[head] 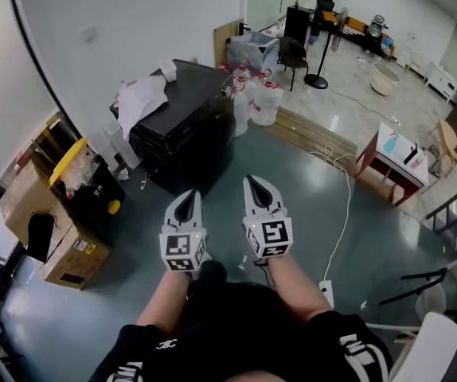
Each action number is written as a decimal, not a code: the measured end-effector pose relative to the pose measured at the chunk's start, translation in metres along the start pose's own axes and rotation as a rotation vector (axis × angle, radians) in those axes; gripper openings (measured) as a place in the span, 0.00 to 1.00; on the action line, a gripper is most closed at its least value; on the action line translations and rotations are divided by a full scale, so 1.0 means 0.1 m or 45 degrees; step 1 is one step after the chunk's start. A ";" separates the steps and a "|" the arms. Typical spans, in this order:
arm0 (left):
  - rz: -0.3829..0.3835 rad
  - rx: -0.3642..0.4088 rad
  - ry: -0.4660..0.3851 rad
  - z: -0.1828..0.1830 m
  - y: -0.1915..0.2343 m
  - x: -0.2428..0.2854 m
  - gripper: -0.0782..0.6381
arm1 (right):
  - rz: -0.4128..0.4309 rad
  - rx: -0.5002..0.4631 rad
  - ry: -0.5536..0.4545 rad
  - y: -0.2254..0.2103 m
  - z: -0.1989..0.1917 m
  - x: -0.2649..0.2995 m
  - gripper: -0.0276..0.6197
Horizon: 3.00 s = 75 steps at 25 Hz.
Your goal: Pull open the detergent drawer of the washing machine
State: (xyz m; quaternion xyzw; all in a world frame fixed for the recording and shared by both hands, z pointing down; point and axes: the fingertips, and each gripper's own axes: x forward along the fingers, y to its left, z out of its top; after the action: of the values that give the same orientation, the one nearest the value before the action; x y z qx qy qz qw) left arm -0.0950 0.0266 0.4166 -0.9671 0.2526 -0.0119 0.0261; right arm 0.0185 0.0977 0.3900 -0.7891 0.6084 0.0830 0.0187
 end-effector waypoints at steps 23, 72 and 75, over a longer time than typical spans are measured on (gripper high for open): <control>-0.023 -0.069 0.062 -0.08 2.10 2.56 0.11 | 0.030 0.059 0.097 -0.30 -0.58 3.29 0.04; 0.656 -0.138 0.079 -0.44 3.02 3.38 0.11 | 0.896 1.144 0.174 -0.42 -1.25 5.27 0.54; 0.648 -0.153 0.091 -0.48 3.04 3.41 0.11 | 0.849 1.408 0.274 -0.55 -1.50 5.32 0.54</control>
State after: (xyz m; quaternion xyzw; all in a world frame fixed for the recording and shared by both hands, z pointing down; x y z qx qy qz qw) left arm 0.0527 -0.4071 0.4512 -0.8712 0.4888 -0.0240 -0.0380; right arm 0.2184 -0.4169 0.4526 -0.4362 0.7718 -0.3202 0.3339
